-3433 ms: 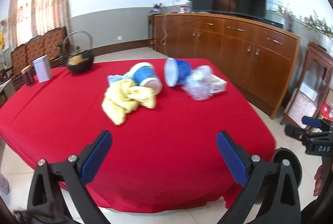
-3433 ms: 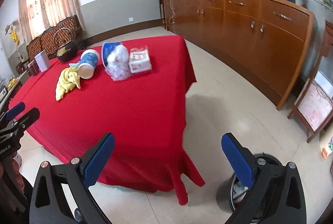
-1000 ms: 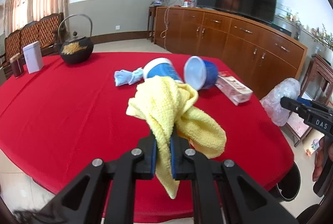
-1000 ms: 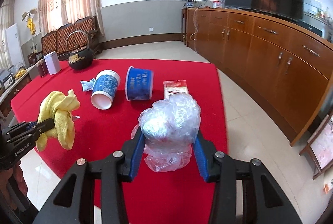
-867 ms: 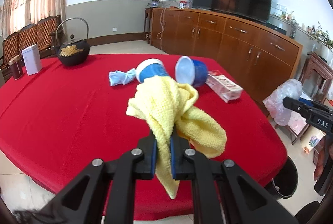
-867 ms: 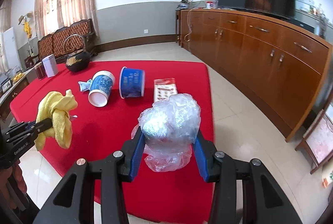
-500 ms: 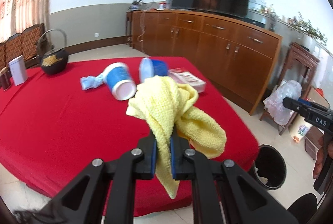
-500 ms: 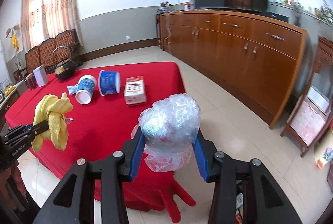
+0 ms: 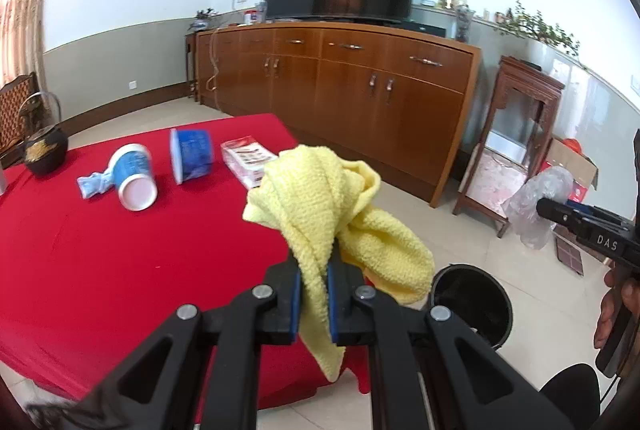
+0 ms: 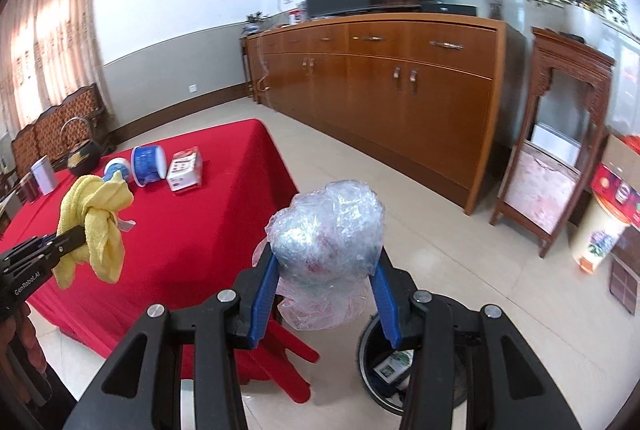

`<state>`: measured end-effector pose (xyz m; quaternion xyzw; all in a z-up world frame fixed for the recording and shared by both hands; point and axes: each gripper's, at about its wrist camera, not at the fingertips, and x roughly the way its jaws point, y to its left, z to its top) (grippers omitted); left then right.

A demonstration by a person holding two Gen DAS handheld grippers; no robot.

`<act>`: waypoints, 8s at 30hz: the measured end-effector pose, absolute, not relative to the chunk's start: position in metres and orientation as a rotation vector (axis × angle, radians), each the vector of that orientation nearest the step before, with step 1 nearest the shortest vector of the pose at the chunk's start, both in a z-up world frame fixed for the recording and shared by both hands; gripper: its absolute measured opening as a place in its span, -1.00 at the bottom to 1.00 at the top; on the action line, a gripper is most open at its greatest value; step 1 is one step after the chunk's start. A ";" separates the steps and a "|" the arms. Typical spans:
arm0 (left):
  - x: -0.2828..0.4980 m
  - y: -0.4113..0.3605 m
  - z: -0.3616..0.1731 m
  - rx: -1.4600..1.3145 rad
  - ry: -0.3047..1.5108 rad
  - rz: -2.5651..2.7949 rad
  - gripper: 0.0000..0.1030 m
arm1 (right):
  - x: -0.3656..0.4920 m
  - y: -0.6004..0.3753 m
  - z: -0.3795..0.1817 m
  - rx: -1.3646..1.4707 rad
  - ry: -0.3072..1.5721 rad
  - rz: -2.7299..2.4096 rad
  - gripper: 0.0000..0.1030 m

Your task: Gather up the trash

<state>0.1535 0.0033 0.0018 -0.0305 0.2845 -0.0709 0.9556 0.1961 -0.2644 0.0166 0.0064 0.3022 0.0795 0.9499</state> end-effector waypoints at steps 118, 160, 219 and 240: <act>0.190 -0.192 -0.039 0.049 0.715 -0.376 0.99 | 0.209 -0.439 -0.122 0.043 0.832 -0.193 1.00; 0.189 0.130 -0.011 -0.148 0.586 0.353 0.99 | 0.295 -0.080 -0.015 -0.181 0.682 0.435 1.00; 0.199 0.110 -0.011 -0.140 0.666 0.180 0.15 | 0.337 -0.066 -0.010 -0.162 0.742 0.430 0.02; 0.166 0.013 0.007 -0.051 0.625 -0.040 0.15 | 0.247 -0.198 0.007 -0.076 0.722 0.228 0.02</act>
